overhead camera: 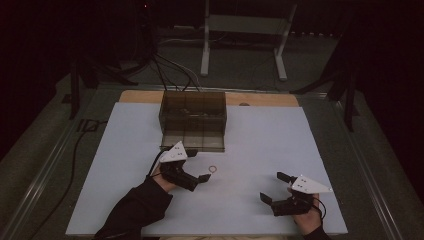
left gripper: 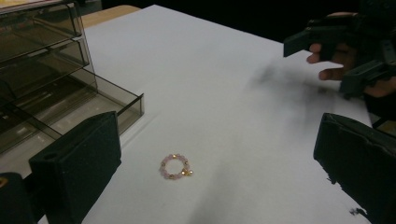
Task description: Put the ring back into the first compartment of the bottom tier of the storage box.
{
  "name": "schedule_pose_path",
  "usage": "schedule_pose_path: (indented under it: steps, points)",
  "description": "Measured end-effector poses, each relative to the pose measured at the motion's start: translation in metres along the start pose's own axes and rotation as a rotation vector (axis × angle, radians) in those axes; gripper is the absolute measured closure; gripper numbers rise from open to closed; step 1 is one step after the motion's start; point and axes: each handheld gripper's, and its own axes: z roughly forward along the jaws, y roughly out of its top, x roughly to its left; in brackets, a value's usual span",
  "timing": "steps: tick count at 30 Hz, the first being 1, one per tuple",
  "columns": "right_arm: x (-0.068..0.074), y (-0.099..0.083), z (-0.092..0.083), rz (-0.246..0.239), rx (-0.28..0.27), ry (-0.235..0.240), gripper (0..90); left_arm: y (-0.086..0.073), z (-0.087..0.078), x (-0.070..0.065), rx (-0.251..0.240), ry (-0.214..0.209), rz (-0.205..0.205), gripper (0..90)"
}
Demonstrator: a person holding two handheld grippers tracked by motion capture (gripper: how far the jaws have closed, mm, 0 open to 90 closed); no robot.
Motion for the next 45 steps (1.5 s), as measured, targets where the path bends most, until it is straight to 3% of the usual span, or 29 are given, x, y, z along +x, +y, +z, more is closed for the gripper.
schedule_pose_path:
  steps: [3,10,13,17,20,23,24,25,28,45]
  points:
    - [0.000,0.000,0.000,0.001,0.001,0.001,0.0,-0.001,0.005,-0.001,0.008,0.019,0.038,2.2]
    - [-0.001,0.000,0.000,0.004,0.001,0.001,0.0,0.001,0.018,0.000,0.060,0.024,0.016,7.4]
    - [0.000,0.000,0.000,0.004,0.001,0.000,0.0,0.001,0.022,-0.001,0.071,0.032,0.026,11.3]
    - [0.000,0.000,0.000,0.004,-0.001,0.000,0.0,0.001,0.027,0.001,0.078,0.059,0.018,16.5]
    - [0.000,0.000,0.000,0.005,-0.001,0.001,0.0,-0.001,0.033,0.004,0.111,0.086,0.015,18.1]
    - [0.000,0.000,0.000,0.006,-0.001,0.001,0.0,-0.002,0.035,0.005,0.120,0.101,0.015,25.8]
    - [0.000,0.000,0.000,0.005,-0.001,0.000,0.0,-0.002,0.038,0.005,0.144,0.133,0.022,25.8]
    - [-0.001,0.000,0.000,0.006,-0.001,0.000,0.0,-0.002,0.040,0.006,0.149,0.148,0.018,32.9]
    - [0.000,0.000,-0.001,0.007,-0.002,0.000,0.0,-0.003,0.044,0.009,0.170,0.168,0.007,39.0]
    - [-0.001,0.000,-0.002,0.010,-0.006,-0.005,0.0,-0.009,0.062,0.019,0.255,0.145,-0.020,67.2]
